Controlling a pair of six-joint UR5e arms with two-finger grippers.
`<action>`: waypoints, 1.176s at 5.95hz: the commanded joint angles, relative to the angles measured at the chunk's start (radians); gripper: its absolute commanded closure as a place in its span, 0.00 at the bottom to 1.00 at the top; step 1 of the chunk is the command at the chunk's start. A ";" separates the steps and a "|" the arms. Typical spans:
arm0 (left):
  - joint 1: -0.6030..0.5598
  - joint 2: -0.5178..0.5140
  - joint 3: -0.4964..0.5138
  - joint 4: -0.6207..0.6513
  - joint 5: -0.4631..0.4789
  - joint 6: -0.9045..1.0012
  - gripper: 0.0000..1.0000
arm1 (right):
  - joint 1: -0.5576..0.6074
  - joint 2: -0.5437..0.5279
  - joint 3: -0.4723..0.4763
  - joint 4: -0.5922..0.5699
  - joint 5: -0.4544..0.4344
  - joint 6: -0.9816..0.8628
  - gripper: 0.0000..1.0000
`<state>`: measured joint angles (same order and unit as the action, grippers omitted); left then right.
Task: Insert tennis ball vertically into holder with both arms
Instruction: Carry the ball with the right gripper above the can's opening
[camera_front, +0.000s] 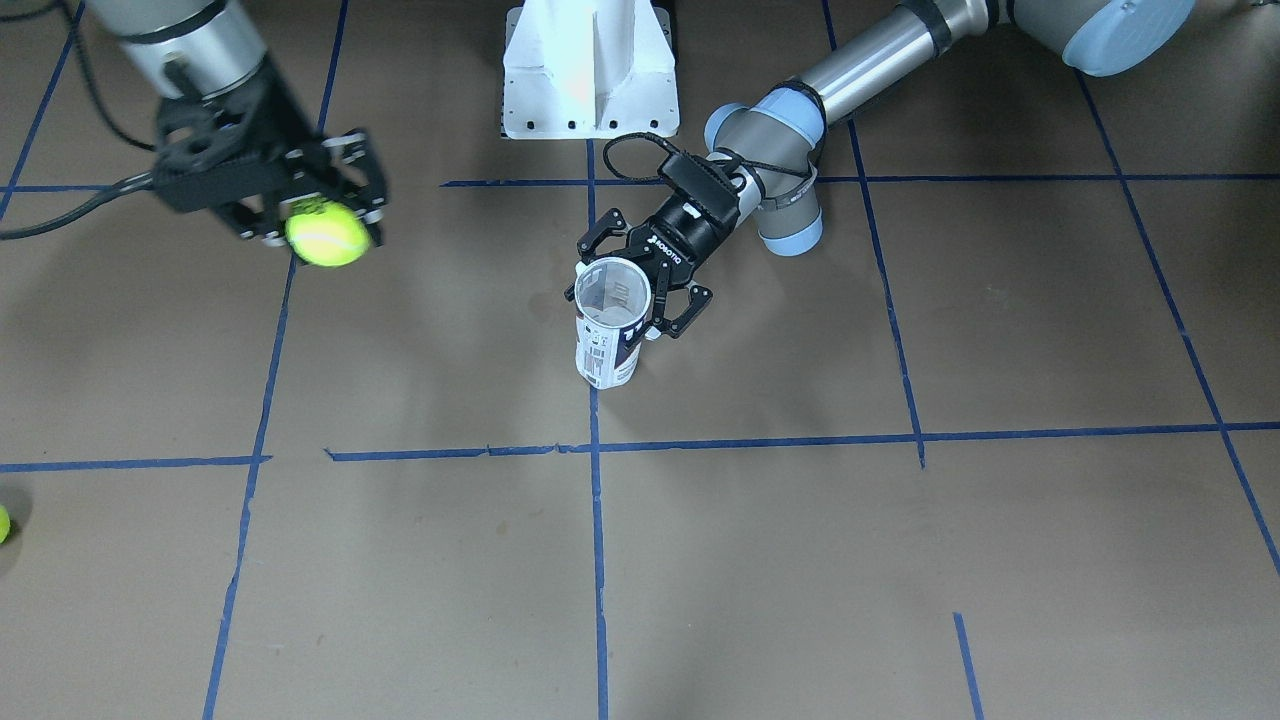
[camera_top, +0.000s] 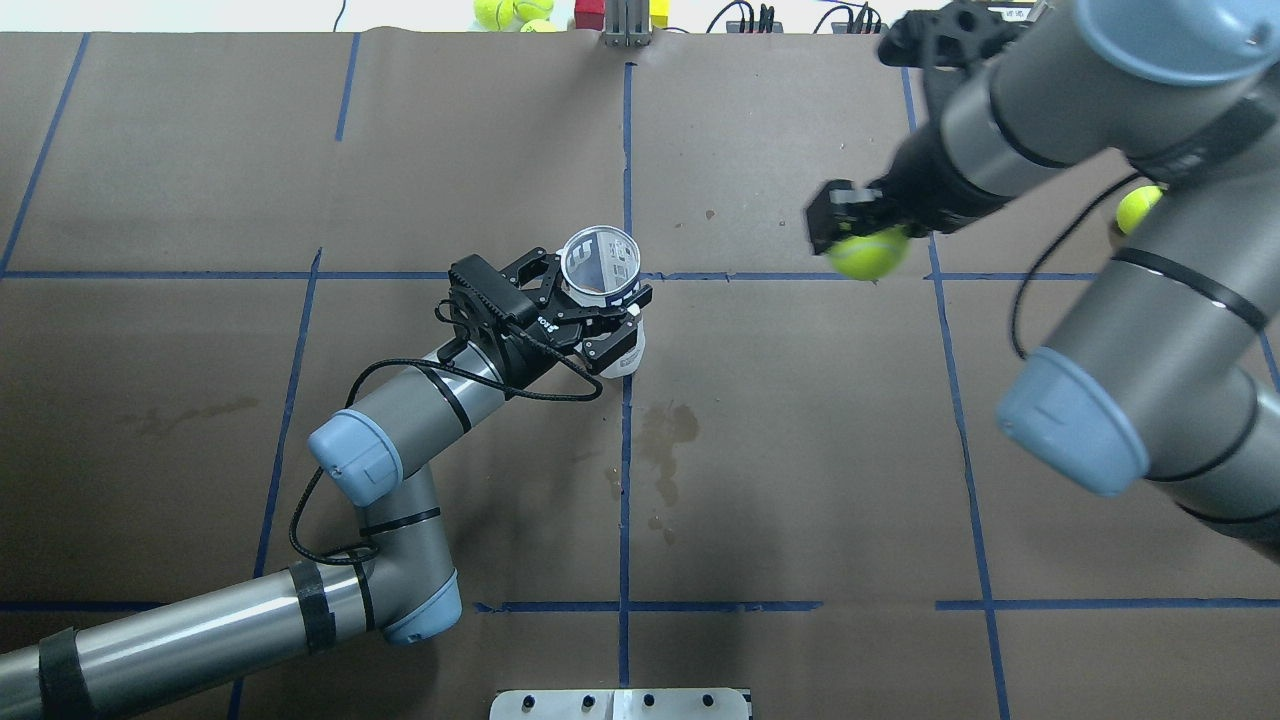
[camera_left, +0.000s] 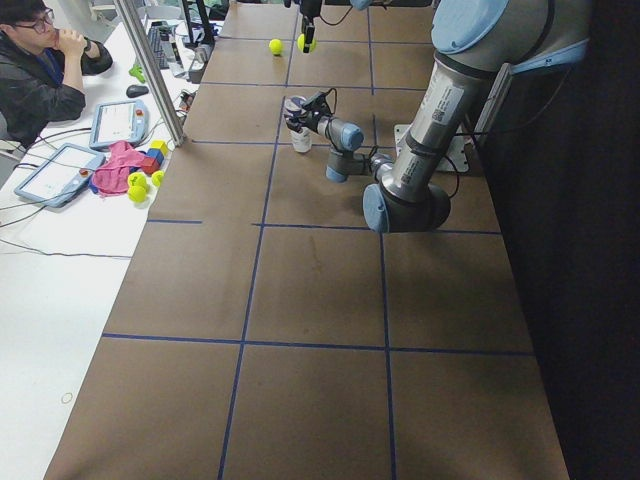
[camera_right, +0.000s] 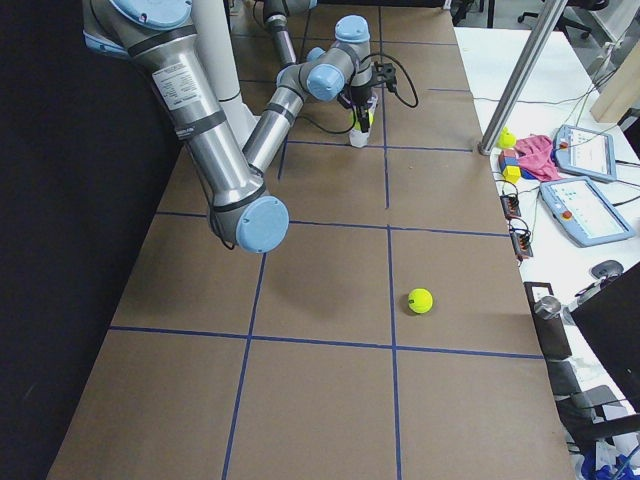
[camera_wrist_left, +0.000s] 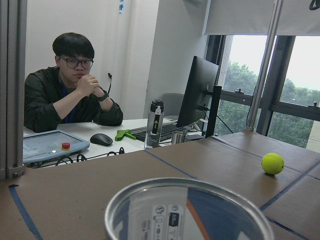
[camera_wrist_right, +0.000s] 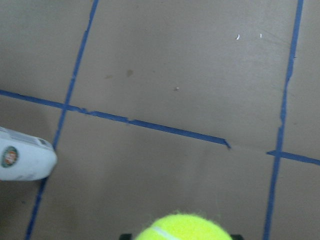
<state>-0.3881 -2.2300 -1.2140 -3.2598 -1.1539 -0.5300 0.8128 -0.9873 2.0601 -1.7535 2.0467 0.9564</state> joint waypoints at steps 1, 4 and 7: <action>0.000 0.000 0.001 0.000 -0.003 0.001 0.13 | -0.059 0.244 -0.131 -0.081 -0.057 0.125 0.90; 0.000 -0.016 -0.001 0.000 -0.004 0.085 0.13 | -0.092 0.430 -0.330 -0.083 -0.083 0.165 0.91; 0.000 -0.023 -0.001 0.000 -0.004 0.085 0.13 | -0.153 0.420 -0.362 -0.083 -0.147 0.165 0.87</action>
<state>-0.3881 -2.2537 -1.2149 -3.2587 -1.1582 -0.4453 0.6887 -0.5636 1.7087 -1.8359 1.9365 1.1213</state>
